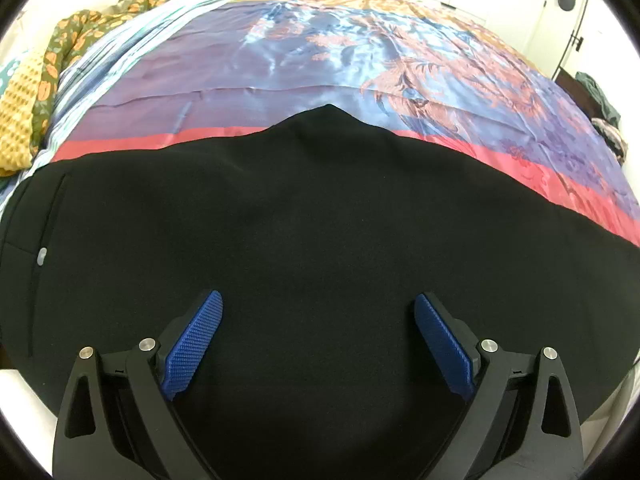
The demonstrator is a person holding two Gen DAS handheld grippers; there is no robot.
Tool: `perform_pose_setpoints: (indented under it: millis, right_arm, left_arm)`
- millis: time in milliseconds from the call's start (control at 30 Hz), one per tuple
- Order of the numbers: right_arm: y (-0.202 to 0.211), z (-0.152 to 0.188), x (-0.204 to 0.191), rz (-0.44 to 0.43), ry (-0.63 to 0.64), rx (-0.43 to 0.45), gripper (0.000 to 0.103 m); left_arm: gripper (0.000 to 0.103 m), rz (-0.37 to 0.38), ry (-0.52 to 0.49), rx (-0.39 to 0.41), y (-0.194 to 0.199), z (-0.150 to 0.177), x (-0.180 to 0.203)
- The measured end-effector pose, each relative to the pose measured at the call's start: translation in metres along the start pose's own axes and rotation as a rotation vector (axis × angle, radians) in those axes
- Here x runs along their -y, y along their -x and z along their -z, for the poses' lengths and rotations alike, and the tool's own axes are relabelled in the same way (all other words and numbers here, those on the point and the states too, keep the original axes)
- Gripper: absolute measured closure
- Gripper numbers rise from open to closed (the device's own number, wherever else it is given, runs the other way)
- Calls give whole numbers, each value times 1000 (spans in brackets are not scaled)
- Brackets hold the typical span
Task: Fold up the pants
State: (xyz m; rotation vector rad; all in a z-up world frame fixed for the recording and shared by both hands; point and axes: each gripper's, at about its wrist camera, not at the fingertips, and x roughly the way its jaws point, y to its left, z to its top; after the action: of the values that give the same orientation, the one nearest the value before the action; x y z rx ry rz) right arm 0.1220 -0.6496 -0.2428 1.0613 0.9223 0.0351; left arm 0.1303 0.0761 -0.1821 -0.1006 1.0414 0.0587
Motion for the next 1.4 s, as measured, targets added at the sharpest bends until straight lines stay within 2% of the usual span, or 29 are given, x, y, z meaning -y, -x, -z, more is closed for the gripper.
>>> perform_pose_setpoints:
  millis: [167,333,467,533,600,633,667,700,767,833,900,933,1000,1067,1167,1300,1400]
  right_arm:
    - [1,22,1,-32,-60,-67,0]
    - [-20,33,3,-92,-79,-127,0]
    - [-36,24,2,-151,-100,-92,0]
    - [-38,20,-3,-207,-107,-58,1]
    - [-40,19,-10,-291,-91,-50,5]
    - [-40,18,-12,-287,-80,-58,7]
    - [-43,17,-13,-237,-60,-75,10]
    - [-51,17,-16,-145,-31,-109,13]
    - [-60,19,-18,-49,11,-147,29]
    - [-64,19,-20,-16,22,-154,36]
    - [-70,18,-24,57,65,-173,68]
    - [-74,19,-26,81,75,-188,91]
    - [-74,21,-35,85,113,-181,95]
    - [-68,26,-44,30,114,-171,96]
    - [-57,51,-65,-168,38,-155,96]
    - [-68,99,-106,-348,7,-199,96]
    - [-102,143,-158,-481,-25,-225,96]
  left_arm:
    - [6,-2,1,1,0,0,0]
    - [5,-4,3,0,-1,0,1]
    - [5,-2,3,-1,0,0,0]
    - [5,-3,1,-1,0,1,1]
    - [5,-3,-1,-1,0,0,0]
    - [5,-4,0,-1,0,1,0]
    - [5,-6,0,0,0,1,1]
    - [5,-9,0,0,0,1,1]
    - [4,-12,-1,1,-1,1,1]
    - [4,-11,-1,2,-1,1,1]
    - [4,-10,0,-1,-1,1,1]
    - [4,-11,1,-5,0,1,1]
    - [5,-13,18,-23,6,0,1]
    - [5,51,64,-20,22,2,-3]
    - [5,123,122,-6,36,11,-9]
    - [6,142,148,3,37,13,-15]
    - [6,172,191,15,35,8,-24]
